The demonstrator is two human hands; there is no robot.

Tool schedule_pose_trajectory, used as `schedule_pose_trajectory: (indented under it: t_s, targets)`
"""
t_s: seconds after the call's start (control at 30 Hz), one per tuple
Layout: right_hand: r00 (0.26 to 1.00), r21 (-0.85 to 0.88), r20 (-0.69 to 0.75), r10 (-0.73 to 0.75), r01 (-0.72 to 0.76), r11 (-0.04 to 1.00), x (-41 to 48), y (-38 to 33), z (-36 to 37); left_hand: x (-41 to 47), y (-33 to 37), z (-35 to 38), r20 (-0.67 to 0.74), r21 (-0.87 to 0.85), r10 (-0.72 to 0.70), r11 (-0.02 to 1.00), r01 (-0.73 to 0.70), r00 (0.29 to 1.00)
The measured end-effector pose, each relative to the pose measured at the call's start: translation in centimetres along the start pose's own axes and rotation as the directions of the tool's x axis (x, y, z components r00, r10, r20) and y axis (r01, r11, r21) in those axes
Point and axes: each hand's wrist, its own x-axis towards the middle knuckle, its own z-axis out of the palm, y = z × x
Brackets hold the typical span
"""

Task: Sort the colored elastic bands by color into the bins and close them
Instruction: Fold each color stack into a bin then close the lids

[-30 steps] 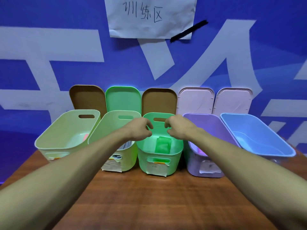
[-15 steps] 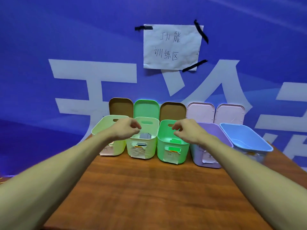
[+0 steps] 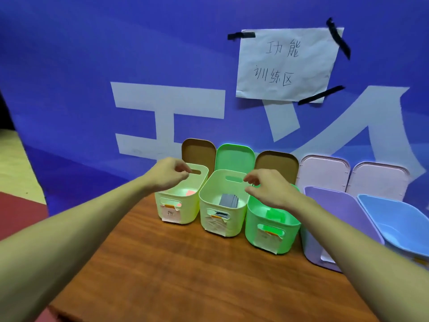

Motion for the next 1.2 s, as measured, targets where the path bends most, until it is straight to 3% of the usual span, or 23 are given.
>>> schedule_pose_trajectory:
  t_s: [0.2, 0.33, 0.47, 0.73, 1.07, 1.2]
  targets:
    - [0.997, -0.021, 0.078, -0.002, 0.004, 1.0, 10.0, 3.2, 4.1, 10.3, -3.9, 4.5, -0.042, -0.168, -0.095, 0.982, 0.087, 0.995]
    - [0.994, -0.033, 0.108, 0.021, -0.018, 0.999, 15.9, 5.7, 5.9, 16.7, -5.2, 6.9, -0.076, -0.193, -0.085, 0.979, 0.069, 0.993]
    - [0.993, -0.016, 0.101, 0.061, -0.06, 0.998, 19.6, 7.1, 6.5, 21.1, -5.9, 8.0, -0.051, -0.146, -0.084, 0.986, 0.076, 0.995]
    - [0.967, -0.003, 0.229, 0.109, -0.112, 0.994, 24.9, 6.3, 5.0, 25.9, -7.0, 5.1, 0.085, 0.079, -0.069, 0.995, 0.062, 0.994]
    - [0.908, 0.08, 0.353, 0.226, -0.27, 0.959, 33.3, 2.5, 6.5, 30.9, -10.9, 2.3, 0.19, -0.08, -0.286, 0.949, 0.305, 0.939]
    - [0.859, 0.15, 0.37, 0.354, -0.431, 0.89, 34.6, 2.3, 9.5, 31.6, -12.0, 3.8, 0.213, -0.32, -0.495, 0.779, 0.539, 0.842]
